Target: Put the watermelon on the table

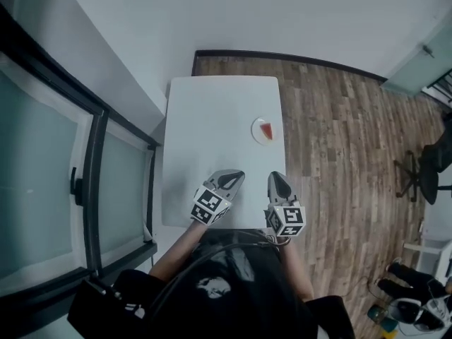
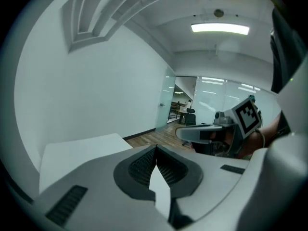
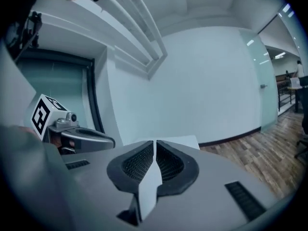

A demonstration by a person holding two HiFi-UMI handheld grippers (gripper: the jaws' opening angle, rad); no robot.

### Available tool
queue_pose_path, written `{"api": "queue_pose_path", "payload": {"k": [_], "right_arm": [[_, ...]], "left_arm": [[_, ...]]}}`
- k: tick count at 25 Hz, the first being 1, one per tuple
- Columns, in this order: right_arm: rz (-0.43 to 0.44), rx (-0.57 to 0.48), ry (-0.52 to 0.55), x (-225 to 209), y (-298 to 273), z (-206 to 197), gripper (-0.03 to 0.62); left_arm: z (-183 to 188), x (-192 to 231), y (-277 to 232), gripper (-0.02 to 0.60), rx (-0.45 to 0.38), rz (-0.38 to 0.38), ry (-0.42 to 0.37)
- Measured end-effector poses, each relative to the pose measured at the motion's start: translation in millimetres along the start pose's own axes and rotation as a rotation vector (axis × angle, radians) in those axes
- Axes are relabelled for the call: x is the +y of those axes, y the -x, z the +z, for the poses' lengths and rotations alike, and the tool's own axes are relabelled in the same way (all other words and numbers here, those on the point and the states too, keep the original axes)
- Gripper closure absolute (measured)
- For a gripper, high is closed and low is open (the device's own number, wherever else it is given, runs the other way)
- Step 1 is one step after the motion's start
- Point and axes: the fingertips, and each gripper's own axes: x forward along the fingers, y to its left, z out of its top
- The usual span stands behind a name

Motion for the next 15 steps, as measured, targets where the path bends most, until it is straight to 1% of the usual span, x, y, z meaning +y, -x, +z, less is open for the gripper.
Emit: {"api": "queue_pose_path", "payload": {"k": [1,2,4,7,11,13,15], "right_arm": [[0.014,-0.013,0.033,6,3,7,0.565],[0.026,-0.022,0.059,12,6,12,0.565],[0.046,-0.031,0.083,23,11,19,0.565],[0.055,-0.028,0.068,31,13,16,0.565],[0.058,-0.022,0.043,36,18,12,0.565],[0.055,-0.023,0.036,36,22,11,0.565],[0.043,-0.026,0.028,30,25,8,0.565]], "left_arm": [[1,-2,2,0.577,0.001,0.017,-0.020],[3,-3,5,0.577,-0.003,0.036,-0.022],[8,0,12,0.577,-0.021,0.072,0.000],[11,4,26,0.577,-0.040,0.105,0.018],[6,2,38,0.577,-0.048,0.123,0.020],[3,0,39,0.577,-0.037,0.135,-0.011],[5,-3,39,0.577,-0.019,0.149,-0.070]]}}
